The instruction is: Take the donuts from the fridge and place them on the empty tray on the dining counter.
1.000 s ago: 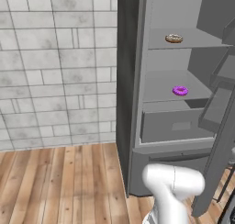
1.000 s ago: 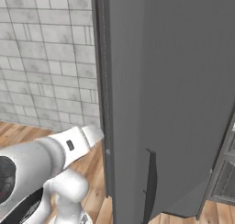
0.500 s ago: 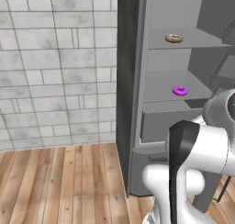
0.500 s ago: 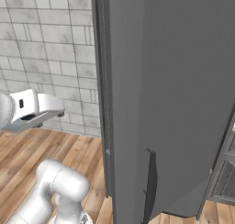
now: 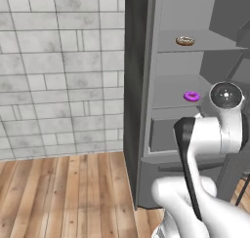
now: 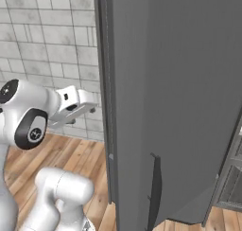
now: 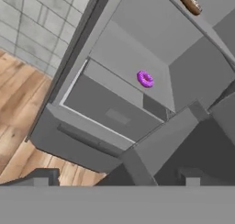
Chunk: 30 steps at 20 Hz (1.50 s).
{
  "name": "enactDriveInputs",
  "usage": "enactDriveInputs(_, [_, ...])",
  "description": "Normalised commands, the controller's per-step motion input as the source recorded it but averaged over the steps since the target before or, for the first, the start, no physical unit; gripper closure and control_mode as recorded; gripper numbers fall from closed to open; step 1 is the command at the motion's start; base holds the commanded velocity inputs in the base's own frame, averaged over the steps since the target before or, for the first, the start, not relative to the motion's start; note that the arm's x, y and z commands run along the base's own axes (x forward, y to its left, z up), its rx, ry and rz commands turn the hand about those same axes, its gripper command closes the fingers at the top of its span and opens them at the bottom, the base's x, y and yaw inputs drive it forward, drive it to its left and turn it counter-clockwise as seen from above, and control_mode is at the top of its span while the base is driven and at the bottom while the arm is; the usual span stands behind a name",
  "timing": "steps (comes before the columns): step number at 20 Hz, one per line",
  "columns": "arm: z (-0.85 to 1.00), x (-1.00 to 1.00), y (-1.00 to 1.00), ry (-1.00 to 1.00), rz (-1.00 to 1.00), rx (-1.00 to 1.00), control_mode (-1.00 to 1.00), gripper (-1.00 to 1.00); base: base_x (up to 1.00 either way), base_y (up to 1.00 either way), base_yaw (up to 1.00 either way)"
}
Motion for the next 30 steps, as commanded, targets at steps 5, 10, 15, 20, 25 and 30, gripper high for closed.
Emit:
enactDriveInputs(5, [-0.06,0.84,0.17,0.11,-0.05,-0.12,-1.00,-1.00,0.00,0.00,0.00])
enactDriveInputs(10, [-0.04,0.50,0.20,0.14,-0.16,-0.15,-1.00,-1.00,0.00,0.00,0.00])
enactDriveInputs(15, [0.00,0.40,-0.13,0.35,-0.25,-0.11,-1.00,-1.00,0.00,0.00,0.00])
enactDriveInputs(20, [-0.04,0.16,-0.56,0.36,-0.35,-0.04,-1.00,-1.00,0.00,0.00,0.00])
enactDriveInputs(25, [-0.31,0.12,-0.71,0.09,-0.26,-0.03,-1.00,-1.00,0.00,0.00,0.00])
enactDriveInputs(30, [-0.43,0.43,-0.59,0.11,-0.05,0.00,-1.00,-1.00,0.00,0.00,0.00])
